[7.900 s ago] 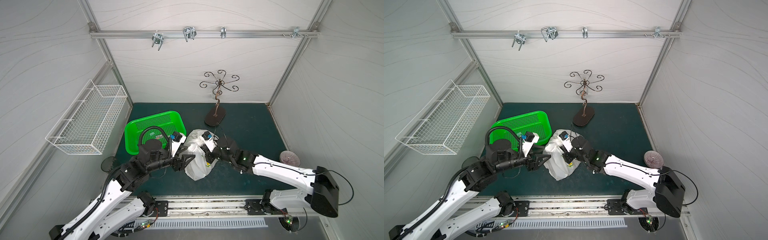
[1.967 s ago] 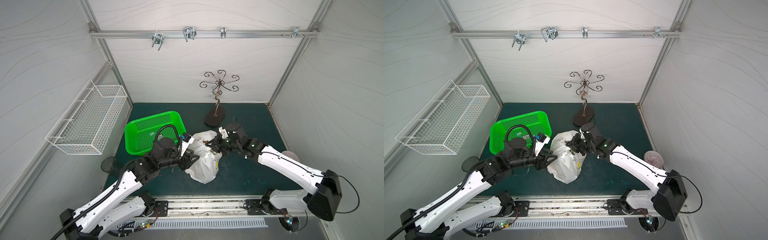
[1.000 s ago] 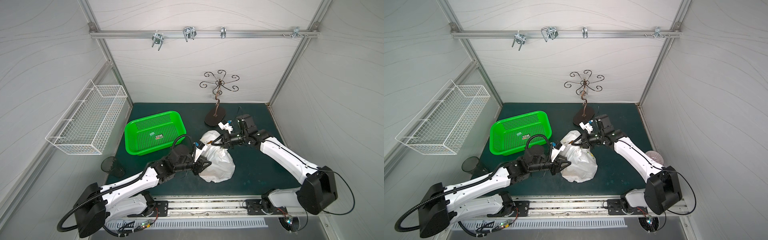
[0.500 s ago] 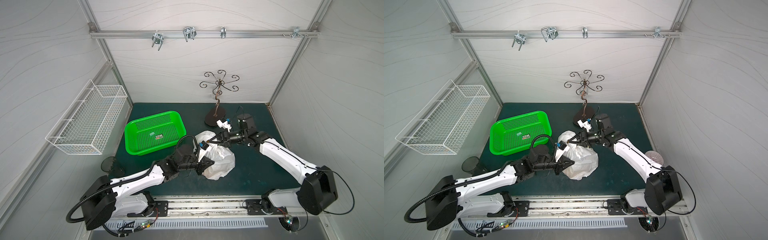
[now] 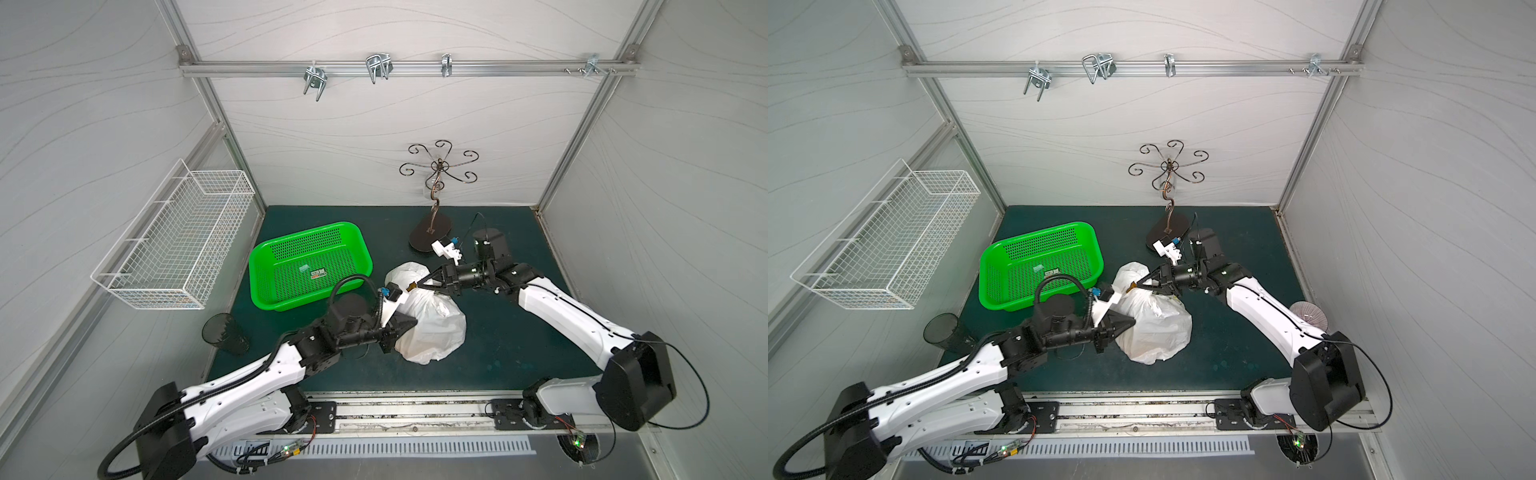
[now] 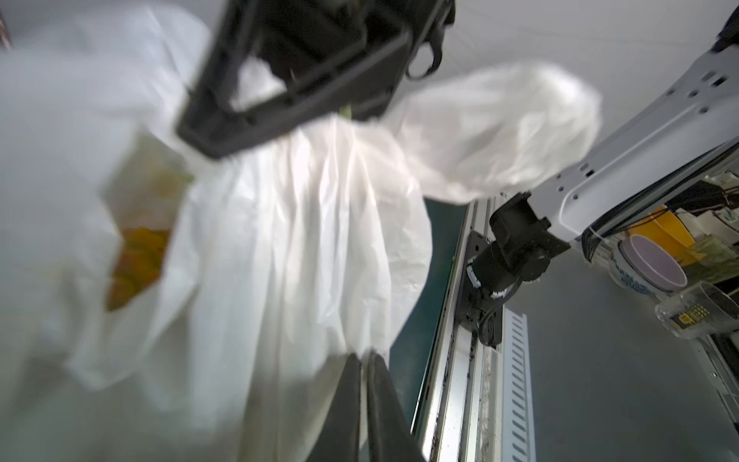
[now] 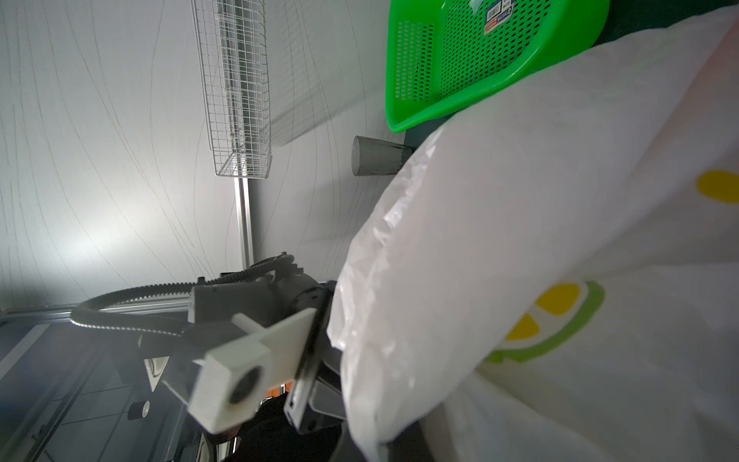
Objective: Place the pineapple into a plastic bag & tie a knot
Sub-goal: Cross the plastic bag at the center of the board.
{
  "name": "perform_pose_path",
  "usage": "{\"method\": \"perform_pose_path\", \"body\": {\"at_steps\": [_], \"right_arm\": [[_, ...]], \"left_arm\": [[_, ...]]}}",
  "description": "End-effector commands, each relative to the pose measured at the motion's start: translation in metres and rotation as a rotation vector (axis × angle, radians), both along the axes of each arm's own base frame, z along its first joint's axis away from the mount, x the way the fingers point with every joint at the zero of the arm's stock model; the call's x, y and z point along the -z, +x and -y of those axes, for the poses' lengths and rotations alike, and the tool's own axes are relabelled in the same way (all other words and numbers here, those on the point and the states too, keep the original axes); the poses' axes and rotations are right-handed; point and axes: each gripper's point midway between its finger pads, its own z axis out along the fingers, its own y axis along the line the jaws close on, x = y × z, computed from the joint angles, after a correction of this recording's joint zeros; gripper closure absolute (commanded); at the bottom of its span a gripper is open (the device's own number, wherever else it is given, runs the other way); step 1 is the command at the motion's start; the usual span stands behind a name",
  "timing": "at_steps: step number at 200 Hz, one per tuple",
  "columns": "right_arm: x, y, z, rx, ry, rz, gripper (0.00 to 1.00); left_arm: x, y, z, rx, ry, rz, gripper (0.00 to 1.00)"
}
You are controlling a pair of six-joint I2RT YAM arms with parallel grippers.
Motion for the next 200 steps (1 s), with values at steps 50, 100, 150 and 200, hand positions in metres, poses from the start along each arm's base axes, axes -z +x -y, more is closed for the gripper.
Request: {"method": "perform_pose_path", "body": {"at_steps": [50,100,150,200], "right_arm": [[-0.008,-0.019,0.004,-0.078,0.009,0.026,1.00],[-0.003,-0.021,0.003,-0.082,-0.033,0.032,0.96],[0.003,-0.019,-0.002,-0.066,-0.074,0.021,0.81],[0.009,-0.016,-0.010,-0.066,-0.103,0.006,0.66]], "left_arm": [[-0.042,0.029,-0.034,-0.065,-0.046,0.118,0.80],[-0.046,0.046,-0.005,0.024,-0.053,0.154,0.69],[-0.039,0.037,0.005,0.114,-0.064,0.135,0.71],[-0.030,0.031,0.013,0.154,-0.041,0.128,0.89]]}}
